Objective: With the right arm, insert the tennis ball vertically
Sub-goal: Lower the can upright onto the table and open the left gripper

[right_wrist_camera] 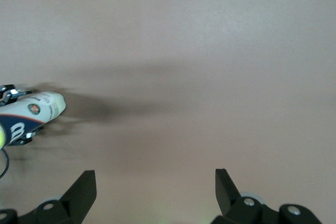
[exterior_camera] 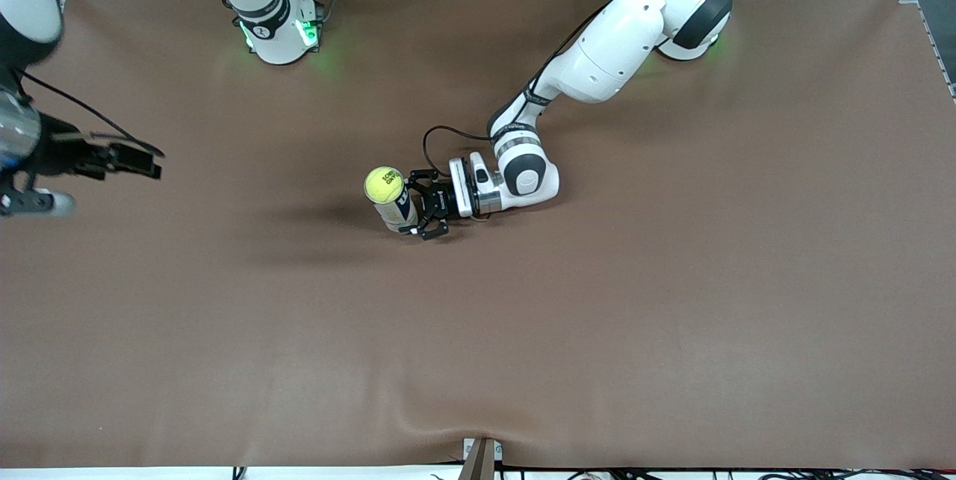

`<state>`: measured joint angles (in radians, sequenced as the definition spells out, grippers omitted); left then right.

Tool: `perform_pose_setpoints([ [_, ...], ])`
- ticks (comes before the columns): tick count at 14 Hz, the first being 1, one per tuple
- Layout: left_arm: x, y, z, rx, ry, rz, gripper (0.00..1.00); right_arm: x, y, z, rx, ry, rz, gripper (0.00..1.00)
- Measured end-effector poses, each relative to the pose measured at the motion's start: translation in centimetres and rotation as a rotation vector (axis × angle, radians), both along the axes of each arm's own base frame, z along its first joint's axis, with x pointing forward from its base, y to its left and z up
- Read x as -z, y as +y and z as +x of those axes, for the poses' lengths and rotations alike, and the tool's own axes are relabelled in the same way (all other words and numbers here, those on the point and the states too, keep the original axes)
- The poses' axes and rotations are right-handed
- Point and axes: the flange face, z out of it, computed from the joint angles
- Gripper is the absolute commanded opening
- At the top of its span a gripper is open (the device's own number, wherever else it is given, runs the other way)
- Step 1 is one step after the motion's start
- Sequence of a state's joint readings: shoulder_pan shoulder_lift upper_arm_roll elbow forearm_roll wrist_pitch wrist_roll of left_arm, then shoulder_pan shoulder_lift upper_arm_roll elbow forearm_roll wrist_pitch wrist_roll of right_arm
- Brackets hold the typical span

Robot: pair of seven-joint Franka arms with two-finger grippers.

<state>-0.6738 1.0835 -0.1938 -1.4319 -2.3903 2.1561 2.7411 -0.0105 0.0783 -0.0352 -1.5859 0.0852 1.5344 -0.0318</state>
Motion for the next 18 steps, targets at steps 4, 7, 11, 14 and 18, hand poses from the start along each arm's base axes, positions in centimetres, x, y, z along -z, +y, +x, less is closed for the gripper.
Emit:
perform_pose_setpoints([
  [4, -0.4, 0.4, -0.5, 0.005, 0.008, 0.010, 1.00, -3.5, 0.7, -1.0, -0.050, -0.070, 0.002, 1.00],
  [7, -0.9, 1.4, -1.3, 0.010, 0.023, 0.031, 1.00, -4.6, 0.6, -1.3, -0.063, -0.067, 0.001, 1.00],
  [11, -1.5, 3.3, -1.8, 0.003, 0.039, 0.058, 1.00, -5.7, -0.7, -2.1, -0.049, -0.063, -0.061, 1.00],
  [14, -2.1, 4.6, -1.2, 0.015, 0.036, 0.074, 1.00, -6.5, -0.4, -3.3, 0.064, -0.026, -0.072, 1.00],
  [18, -5.1, 7.3, -1.3, 0.033, 0.037, 0.171, 1.00, -7.1, 0.4, -3.1, -0.028, -0.067, -0.064, 1.00],
])
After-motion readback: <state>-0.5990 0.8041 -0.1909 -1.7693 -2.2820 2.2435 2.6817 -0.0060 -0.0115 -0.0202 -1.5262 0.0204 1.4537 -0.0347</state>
